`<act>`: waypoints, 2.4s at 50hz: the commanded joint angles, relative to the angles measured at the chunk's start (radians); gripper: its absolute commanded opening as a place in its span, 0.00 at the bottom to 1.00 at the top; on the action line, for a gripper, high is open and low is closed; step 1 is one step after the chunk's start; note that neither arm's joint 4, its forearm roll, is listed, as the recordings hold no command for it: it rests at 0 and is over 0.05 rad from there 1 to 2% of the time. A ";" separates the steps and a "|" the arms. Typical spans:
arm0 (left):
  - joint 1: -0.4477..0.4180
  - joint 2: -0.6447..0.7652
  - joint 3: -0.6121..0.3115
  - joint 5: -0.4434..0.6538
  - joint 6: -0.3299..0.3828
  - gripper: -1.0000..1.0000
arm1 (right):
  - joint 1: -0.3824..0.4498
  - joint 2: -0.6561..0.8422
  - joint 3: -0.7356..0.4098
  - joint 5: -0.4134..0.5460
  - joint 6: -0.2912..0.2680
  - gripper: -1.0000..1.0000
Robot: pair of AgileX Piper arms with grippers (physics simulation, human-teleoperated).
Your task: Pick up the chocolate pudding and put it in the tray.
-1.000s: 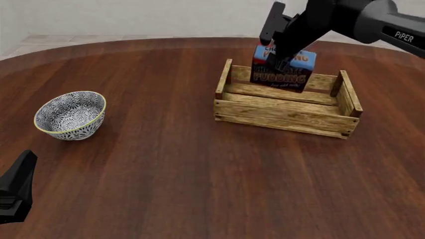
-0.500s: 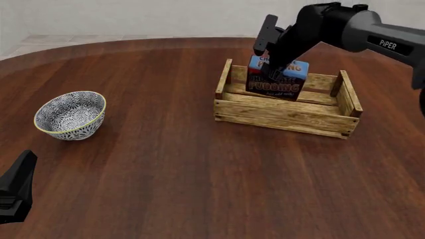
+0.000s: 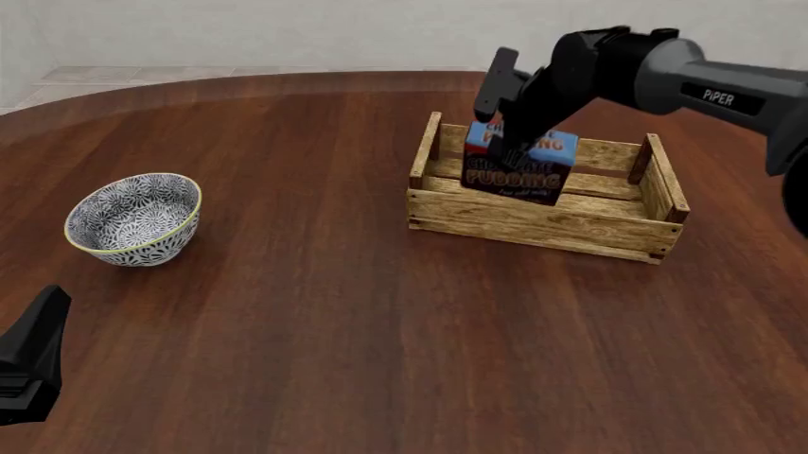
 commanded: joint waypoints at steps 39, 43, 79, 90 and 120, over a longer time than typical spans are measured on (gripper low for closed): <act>0.000 0.000 0.000 0.000 0.000 1.00 | 0.012 0.062 0.000 -0.038 0.042 0.00; 0.000 0.000 0.000 0.000 0.000 1.00 | 0.006 0.071 -0.009 -0.040 0.040 0.00; 0.000 0.000 0.000 0.000 0.000 1.00 | 0.011 0.104 0.004 -0.070 0.047 0.00; 0.000 0.000 0.000 0.000 0.000 1.00 | 0.010 0.103 0.007 -0.067 0.054 0.00; 0.000 0.000 0.000 0.000 0.000 1.00 | -0.007 0.127 -0.017 -0.057 0.072 0.00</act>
